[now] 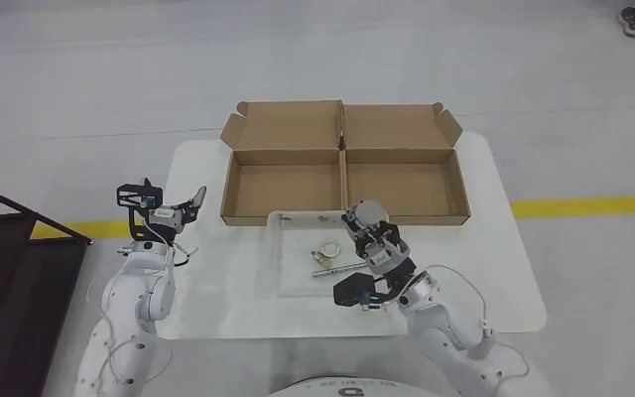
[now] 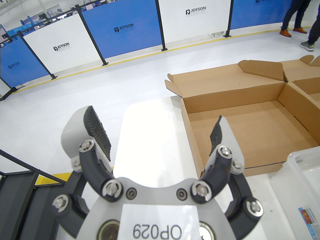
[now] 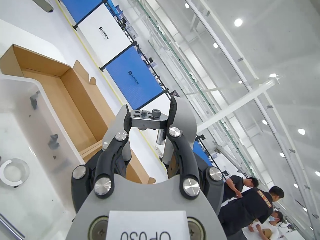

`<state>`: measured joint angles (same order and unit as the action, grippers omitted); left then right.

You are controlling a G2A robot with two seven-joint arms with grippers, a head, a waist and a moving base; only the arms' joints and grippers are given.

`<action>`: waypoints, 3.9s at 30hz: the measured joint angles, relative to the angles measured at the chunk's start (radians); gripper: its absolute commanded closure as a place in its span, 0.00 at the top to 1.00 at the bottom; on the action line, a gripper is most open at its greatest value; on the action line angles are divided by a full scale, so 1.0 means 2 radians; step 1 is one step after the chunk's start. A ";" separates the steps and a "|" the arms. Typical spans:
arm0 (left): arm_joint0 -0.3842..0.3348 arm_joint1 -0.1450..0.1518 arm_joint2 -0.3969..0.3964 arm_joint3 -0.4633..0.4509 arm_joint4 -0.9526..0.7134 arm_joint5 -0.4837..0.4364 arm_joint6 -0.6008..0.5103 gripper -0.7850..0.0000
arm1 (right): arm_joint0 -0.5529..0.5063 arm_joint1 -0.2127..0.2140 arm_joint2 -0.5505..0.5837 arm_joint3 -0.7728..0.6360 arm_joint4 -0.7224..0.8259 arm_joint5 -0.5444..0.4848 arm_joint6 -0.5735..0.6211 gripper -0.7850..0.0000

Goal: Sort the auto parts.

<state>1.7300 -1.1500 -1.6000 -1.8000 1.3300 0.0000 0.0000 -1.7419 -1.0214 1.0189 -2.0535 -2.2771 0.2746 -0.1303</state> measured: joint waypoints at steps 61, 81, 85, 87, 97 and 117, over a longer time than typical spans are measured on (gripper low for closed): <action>0.000 0.000 0.000 0.000 0.000 0.000 0.000 1.00 | -0.060 0.026 0.180 -0.080 0.196 -0.141 -0.417 0.00; 0.000 0.000 0.000 0.000 0.000 0.000 0.000 1.00 | -0.048 0.020 0.190 -0.050 0.255 -0.160 -0.431 0.00; 0.000 0.000 0.000 0.000 0.000 0.000 0.000 1.00 | -0.048 0.019 0.190 -0.049 0.253 -0.162 -0.432 0.00; 0.000 0.000 0.000 0.000 0.000 0.000 0.000 1.00 | -0.048 0.019 0.190 -0.049 0.253 -0.162 -0.433 0.00; 0.000 0.000 0.000 0.000 0.000 0.000 0.000 1.00 | -0.068 0.017 0.247 0.000 0.311 -0.144 -0.420 0.00; 0.000 0.000 0.000 0.000 0.000 0.000 0.000 1.00 | -0.006 0.008 0.275 0.221 0.475 -0.262 -0.220 0.00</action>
<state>1.7300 -1.1500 -1.6000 -1.8000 1.3300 0.0000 0.0000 -1.7549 -1.0051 1.5684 -1.6121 -1.3261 -0.2488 -0.5710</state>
